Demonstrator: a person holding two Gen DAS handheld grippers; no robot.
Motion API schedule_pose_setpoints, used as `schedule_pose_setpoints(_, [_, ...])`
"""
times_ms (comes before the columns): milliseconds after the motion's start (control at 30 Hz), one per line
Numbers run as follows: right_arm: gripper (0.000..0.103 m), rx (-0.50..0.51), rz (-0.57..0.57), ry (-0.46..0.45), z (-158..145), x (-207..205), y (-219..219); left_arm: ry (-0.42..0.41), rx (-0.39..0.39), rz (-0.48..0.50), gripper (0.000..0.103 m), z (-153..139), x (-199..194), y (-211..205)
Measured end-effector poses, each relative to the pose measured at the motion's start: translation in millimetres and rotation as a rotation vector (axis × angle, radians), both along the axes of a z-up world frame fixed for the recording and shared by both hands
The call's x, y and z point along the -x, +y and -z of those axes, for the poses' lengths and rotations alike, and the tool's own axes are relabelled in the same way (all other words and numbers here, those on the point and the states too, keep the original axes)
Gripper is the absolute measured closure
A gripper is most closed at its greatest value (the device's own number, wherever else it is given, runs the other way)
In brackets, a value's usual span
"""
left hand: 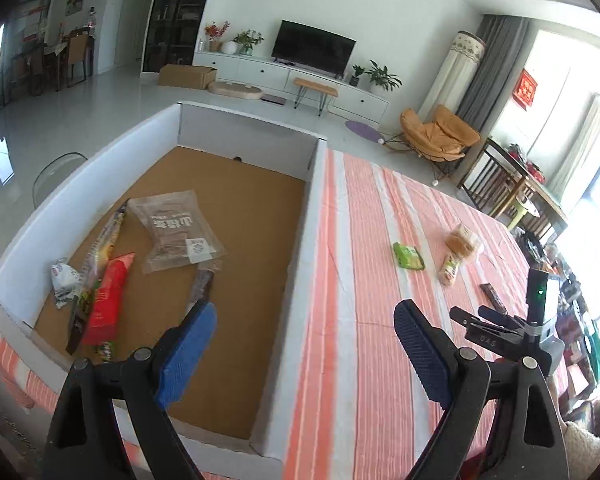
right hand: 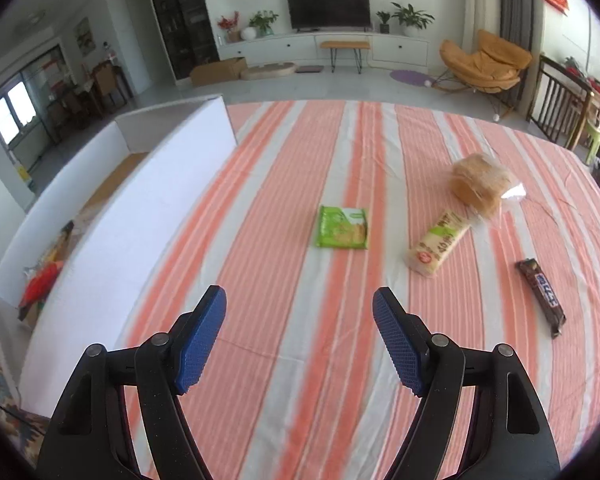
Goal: Organize snacks
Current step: 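Carry both snacks over the box and open both tools to drop them, then return both tools over the table near the remaining snacks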
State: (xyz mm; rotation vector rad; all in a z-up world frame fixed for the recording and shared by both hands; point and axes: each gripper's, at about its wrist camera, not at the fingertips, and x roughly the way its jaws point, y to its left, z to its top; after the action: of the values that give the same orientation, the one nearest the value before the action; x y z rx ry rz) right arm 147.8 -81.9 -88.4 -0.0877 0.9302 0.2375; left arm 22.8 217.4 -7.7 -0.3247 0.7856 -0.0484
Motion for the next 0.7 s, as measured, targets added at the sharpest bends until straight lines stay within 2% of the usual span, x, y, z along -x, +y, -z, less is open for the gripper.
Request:
schedule_pose_setpoints(100, [0.024, 0.061, 0.101, 0.013, 33.9, 15.4, -51.9, 0.044, -0.023, 0.204, 0.011, 19.8, -15.4, -70.7])
schedule_pose_setpoints(200, [0.024, 0.071, 0.199, -0.033, 40.2, 27.5, -91.6, 0.088, -0.068, 0.313, 0.011, 51.3, -33.9, -130.4])
schedule_pose_setpoints(267, [0.024, 0.065, 0.251, -0.067, 40.1, 36.6, -109.1, 0.128, -0.094, 0.316, 0.011, 77.6, -53.1, -153.2])
schedule_pose_setpoints(367, [0.024, 0.007, 0.318, -0.052, 38.6, 35.5, -129.4, 0.16, -0.159, 0.282, 0.011, 108.6, -80.8, -175.2])
schedule_pose_setpoints(533, [0.024, 0.026, 0.337, -0.044, 43.7, 32.7, -126.5, 0.114, -0.311, 0.232, 0.011, 134.1, -106.7, -181.2])
schedule_pose_setpoints(633, [0.024, 0.039, 0.323, -0.048, 46.0, 29.2, -121.7, 0.116, -0.301, 0.218, 0.009, 137.4, -113.6, -178.3])
schedule_pose_setpoints(700, [0.024, 0.028, 0.325, -0.043, 46.2, 30.0, -124.2, 0.124, -0.306, 0.22, 0.003, 139.9, -114.3, -176.5])
